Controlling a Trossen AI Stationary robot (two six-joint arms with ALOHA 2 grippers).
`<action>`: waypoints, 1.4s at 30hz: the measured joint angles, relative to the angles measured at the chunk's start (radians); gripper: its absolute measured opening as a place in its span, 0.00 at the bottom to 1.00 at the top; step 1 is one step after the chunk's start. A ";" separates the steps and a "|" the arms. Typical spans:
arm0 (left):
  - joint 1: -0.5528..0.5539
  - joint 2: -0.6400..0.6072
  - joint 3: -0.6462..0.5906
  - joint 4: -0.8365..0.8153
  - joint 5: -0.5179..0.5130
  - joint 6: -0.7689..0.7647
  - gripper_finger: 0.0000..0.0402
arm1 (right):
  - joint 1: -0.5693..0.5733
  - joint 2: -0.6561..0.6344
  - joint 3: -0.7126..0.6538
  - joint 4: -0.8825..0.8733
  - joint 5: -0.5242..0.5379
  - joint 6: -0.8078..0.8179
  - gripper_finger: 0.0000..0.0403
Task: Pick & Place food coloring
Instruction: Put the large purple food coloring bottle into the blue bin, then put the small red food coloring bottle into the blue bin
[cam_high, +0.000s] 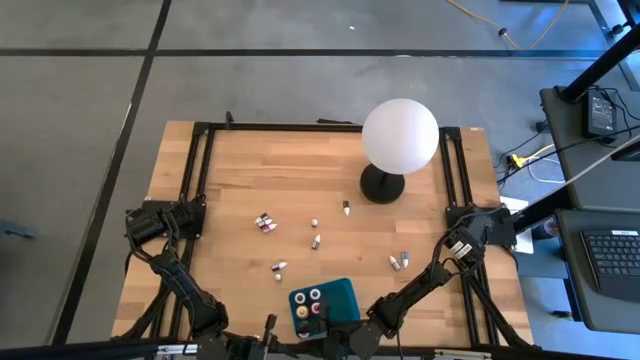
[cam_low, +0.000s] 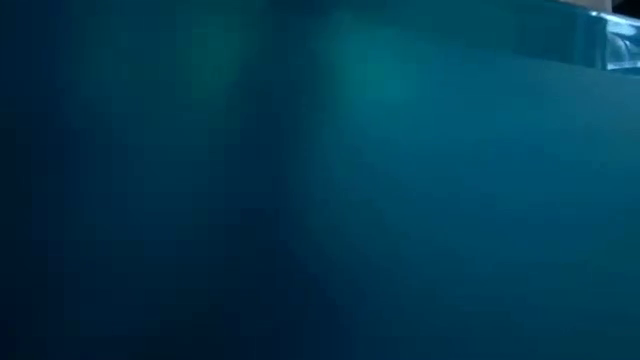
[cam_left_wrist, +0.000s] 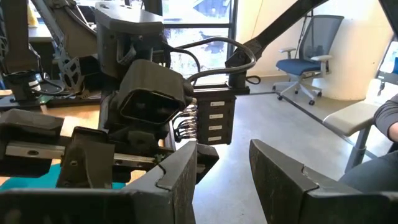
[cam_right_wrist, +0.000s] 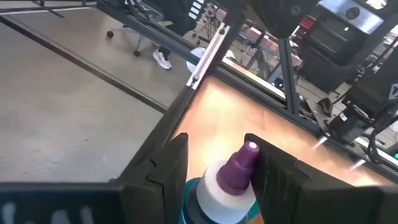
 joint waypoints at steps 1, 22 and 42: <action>0.000 0.000 0.000 0.000 0.000 0.000 0.36 | 0.000 0.000 0.000 0.001 0.001 -0.003 0.40; -0.001 0.000 0.000 0.000 0.000 0.000 0.36 | 0.041 -0.055 0.029 0.109 0.096 -0.146 0.40; 0.016 -0.059 0.000 -0.017 -0.215 -0.033 0.36 | 0.257 -0.720 -0.422 -0.653 0.188 0.577 0.40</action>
